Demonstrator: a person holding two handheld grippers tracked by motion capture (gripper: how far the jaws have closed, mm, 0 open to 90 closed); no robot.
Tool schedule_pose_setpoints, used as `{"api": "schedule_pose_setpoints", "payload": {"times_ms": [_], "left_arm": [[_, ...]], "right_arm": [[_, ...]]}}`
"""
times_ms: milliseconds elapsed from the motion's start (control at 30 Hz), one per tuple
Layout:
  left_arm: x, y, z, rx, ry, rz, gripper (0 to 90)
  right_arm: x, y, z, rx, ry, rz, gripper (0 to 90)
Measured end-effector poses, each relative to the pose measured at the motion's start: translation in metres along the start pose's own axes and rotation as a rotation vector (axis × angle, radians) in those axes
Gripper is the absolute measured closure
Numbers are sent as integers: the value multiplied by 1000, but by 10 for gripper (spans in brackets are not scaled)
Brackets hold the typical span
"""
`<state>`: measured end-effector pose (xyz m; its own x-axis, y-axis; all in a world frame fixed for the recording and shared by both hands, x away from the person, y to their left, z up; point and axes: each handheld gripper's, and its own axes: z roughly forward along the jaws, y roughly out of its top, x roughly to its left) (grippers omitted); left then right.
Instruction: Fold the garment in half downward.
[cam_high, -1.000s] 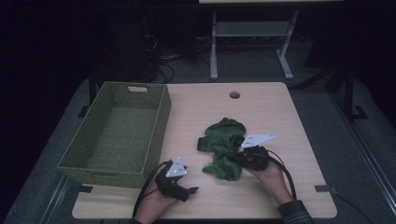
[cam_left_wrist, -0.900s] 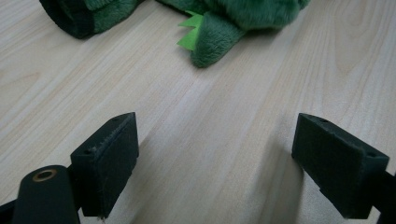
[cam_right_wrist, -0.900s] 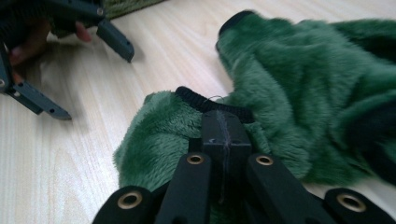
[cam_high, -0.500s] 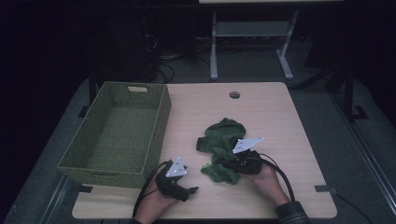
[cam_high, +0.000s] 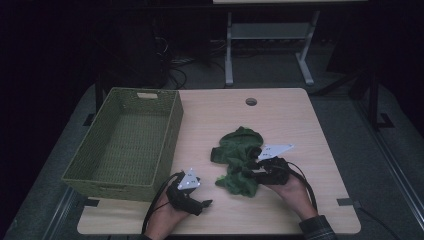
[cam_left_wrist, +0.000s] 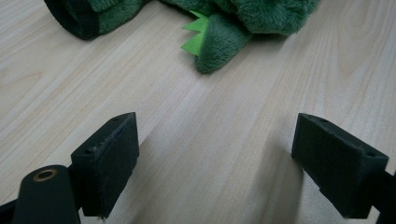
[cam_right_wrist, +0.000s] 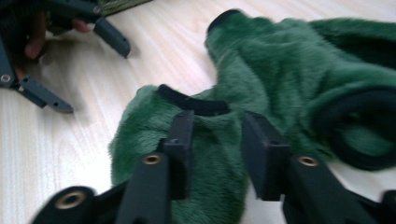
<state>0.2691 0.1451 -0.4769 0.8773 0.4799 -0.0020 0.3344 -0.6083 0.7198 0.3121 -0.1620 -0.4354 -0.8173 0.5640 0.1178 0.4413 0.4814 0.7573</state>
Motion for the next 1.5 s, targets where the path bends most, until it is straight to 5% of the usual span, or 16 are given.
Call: {"api": "schedule_pose_setpoints", "payload": {"times_ms": [267, 700, 1133, 1333, 1500], "left_arm": [[2, 5, 2, 7, -23, -35, 142], [11, 53, 3, -10, -33, -49, 223], [57, 100, 21, -54, 38, -56, 414], [83, 117, 36, -28, 78, -61, 464], [108, 124, 51, -29, 84, -95, 493]], "right_arm": [[-12, 0, -14, -15, -65, 42, 434], [-37, 10, -31, -53, -109, 96, 426], [-76, 24, -28, -84, -148, 154, 453], [-97, 30, -16, -82, -186, 194, 485], [-109, 33, -1, -32, -189, 216, 486]]}}
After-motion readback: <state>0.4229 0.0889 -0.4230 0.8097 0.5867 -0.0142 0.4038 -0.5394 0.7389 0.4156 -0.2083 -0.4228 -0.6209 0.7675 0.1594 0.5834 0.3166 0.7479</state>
